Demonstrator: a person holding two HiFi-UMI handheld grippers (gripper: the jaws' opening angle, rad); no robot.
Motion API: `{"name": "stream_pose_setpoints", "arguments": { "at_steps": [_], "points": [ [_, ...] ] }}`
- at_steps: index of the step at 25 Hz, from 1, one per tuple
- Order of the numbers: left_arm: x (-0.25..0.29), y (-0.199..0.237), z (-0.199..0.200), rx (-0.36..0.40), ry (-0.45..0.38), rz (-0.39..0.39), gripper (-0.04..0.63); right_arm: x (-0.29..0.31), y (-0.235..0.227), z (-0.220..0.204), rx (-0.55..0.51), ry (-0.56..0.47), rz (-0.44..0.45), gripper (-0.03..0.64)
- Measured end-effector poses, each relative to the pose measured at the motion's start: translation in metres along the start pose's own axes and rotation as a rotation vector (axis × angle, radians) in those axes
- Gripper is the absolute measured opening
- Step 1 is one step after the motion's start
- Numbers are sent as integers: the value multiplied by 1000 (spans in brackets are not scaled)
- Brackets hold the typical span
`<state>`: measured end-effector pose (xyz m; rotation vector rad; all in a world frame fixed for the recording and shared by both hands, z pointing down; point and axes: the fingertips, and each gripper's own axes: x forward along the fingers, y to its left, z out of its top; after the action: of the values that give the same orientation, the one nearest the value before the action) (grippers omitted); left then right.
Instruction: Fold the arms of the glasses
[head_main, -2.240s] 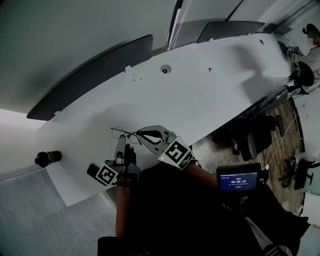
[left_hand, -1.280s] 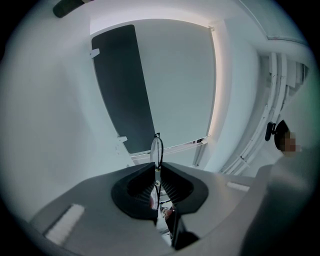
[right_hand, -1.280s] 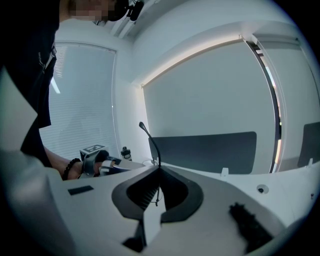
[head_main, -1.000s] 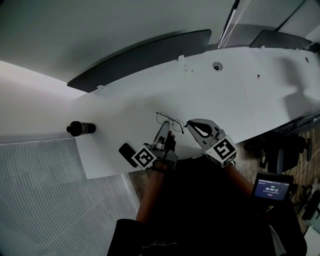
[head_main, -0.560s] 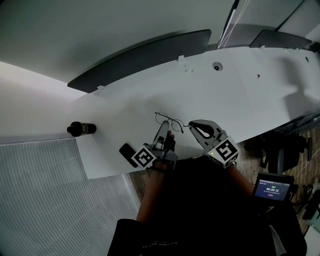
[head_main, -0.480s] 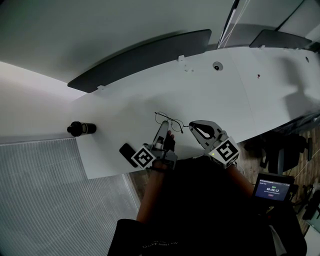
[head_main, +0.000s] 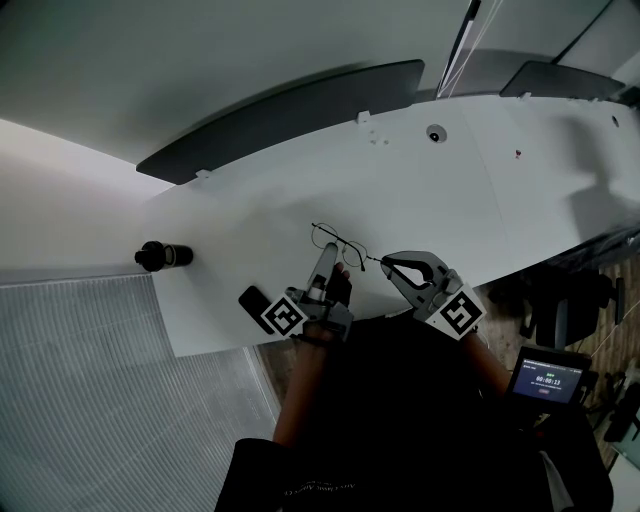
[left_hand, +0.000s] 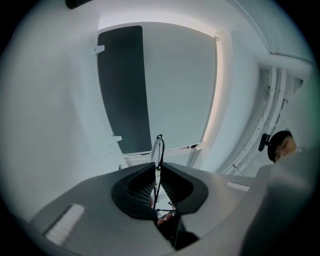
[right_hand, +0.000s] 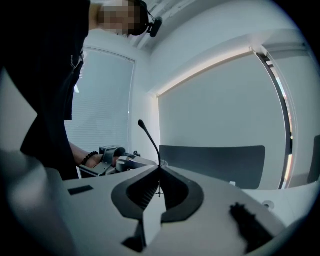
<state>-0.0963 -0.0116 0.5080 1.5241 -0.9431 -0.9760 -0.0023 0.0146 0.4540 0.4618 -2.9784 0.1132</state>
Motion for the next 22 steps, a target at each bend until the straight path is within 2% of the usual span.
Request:
{"name": "stream_pose_setpoints", "arguments": {
  "at_steps": [6,9,11,14,22],
  "points": [
    [1,-25,4,147,40,-81,34,-11,7,-4,-41,-27,15,13],
    [2,-38,9,193,43,-119,34,-15,8,-9,-36,-22,21,17],
    [2,-43,10,229,59,-112,34,-17,10,-10,-39,-18,36,50],
    [0,-42,11,286,75,-79,34,-21,10,-14,-48,-8,45,57],
    [1,-43,11,396,106,-59,34,-27,-14,-15,-32,-4,-18,57]
  ]
}}
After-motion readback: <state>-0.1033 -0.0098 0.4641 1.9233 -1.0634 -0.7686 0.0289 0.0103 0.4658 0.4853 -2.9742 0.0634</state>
